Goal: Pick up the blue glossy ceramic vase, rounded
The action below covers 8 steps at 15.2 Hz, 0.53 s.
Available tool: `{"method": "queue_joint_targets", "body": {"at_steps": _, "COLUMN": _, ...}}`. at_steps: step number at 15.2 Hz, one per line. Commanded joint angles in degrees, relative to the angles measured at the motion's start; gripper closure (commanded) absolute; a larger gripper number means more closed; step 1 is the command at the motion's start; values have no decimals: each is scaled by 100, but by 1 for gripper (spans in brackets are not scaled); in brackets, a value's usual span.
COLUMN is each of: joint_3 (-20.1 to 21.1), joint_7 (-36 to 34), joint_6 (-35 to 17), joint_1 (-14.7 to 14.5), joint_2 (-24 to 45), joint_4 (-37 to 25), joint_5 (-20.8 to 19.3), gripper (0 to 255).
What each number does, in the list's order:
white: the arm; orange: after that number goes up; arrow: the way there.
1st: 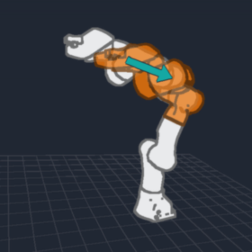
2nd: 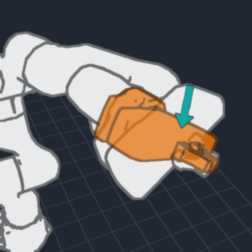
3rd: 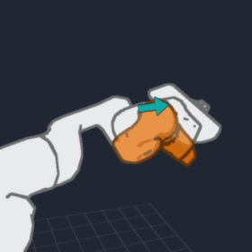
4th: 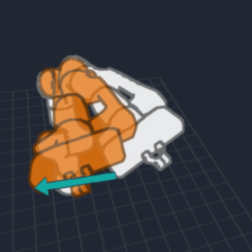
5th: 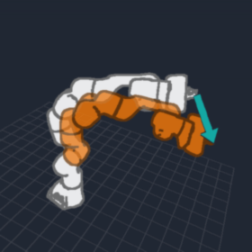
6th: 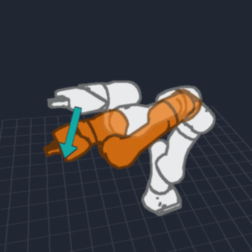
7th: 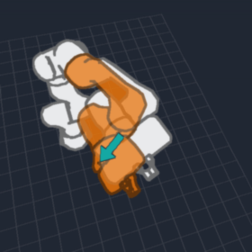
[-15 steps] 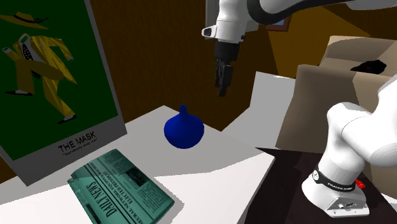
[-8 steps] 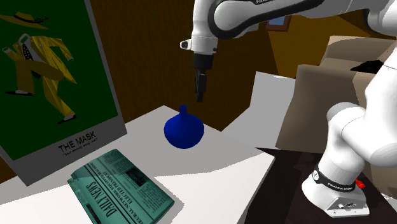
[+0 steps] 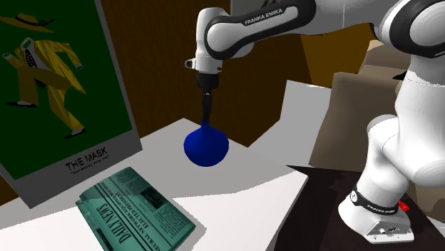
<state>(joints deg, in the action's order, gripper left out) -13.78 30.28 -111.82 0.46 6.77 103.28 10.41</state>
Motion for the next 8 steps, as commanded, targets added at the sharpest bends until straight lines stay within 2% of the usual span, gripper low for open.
{"method": "queue_joint_targets", "body": {"at_steps": 1, "joint_3": 7, "joint_7": 26, "joint_6": -119, "joint_1": -1, "joint_2": 62, "joint_4": 61, "joint_5": 29, "gripper": 0}}
{"method": "queue_joint_targets", "body": {"at_steps": 5, "joint_3": 15, "joint_7": 91, "joint_6": -444, "joint_1": -2, "joint_2": 144, "joint_4": 310, "joint_5": 77, "gripper": 0}}
{"method": "queue_joint_targets", "body": {"at_steps": 7, "joint_3": 15, "joint_7": 91, "joint_6": -444, "joint_1": -2, "joint_2": 144, "joint_4": 311, "joint_5": 77, "gripper": 0}}
{"method": "queue_joint_targets", "body": {"at_steps": 8, "joint_3": 16, "joint_7": 89, "joint_6": -440, "joint_1": -2, "joint_2": 153, "joint_4": 297, "joint_5": 79, "gripper": 255}}
